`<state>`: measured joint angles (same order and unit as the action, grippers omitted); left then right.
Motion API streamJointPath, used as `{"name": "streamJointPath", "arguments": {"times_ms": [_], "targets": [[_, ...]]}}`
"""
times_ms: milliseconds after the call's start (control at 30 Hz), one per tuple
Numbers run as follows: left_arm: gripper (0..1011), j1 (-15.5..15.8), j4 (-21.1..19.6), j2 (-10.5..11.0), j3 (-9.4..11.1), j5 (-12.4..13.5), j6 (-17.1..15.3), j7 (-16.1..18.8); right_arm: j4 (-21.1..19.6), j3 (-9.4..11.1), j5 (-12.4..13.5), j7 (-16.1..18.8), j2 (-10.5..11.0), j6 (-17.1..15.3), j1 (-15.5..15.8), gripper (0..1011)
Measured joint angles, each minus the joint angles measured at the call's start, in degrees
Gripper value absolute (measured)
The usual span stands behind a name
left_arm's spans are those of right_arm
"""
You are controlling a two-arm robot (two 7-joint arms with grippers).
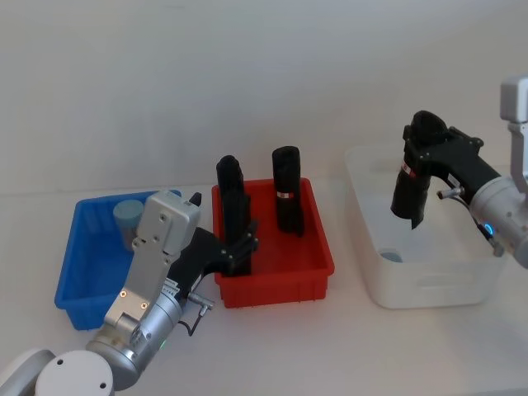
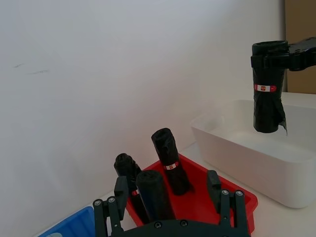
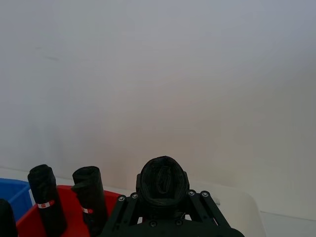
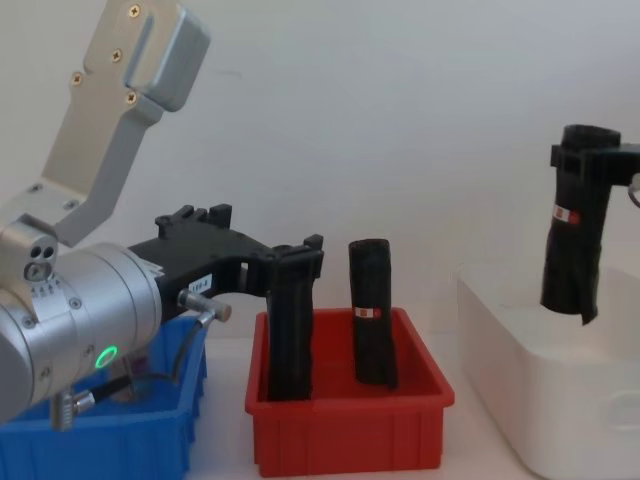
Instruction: Pick the cotton swabs from the blue box and place them into the white box.
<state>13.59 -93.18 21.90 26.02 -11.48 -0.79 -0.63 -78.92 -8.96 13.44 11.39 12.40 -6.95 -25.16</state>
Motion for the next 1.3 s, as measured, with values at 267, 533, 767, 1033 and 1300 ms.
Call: {"name": "streamJointPath", "arguments": {"times_ms": [267,533,767,1033,1300], "targets": [[1004,0.0,0.0,0.0,0.0,0.0,0.0,0.0,-0.1,0.5,0.2,-1.2,0.6,-1.0,1.0,360],[1004,0.0,0.0,0.0,0.0,0.0,0.0,0.0,-0.1,0.9,0.4,-1.9,1.0,-1.5,1.6,560],[1004,0.0,0.0,0.0,0.0,0.0,0.0,0.0,-0.2,1.1,0.4,-2.4,1.2,-1.6,2.1,777],[1004,0.0,0.0,0.0,0.0,0.0,0.0,0.0,-0.5,1.3,0.4,-2.6,1.3,-1.4,2.4,1001],[1004,0.0,0.0,0.0,0.0,0.0,0.0,0.0,-0.7,1.4,0.5,-2.6,1.4,-1.1,2.6,1001]]}}
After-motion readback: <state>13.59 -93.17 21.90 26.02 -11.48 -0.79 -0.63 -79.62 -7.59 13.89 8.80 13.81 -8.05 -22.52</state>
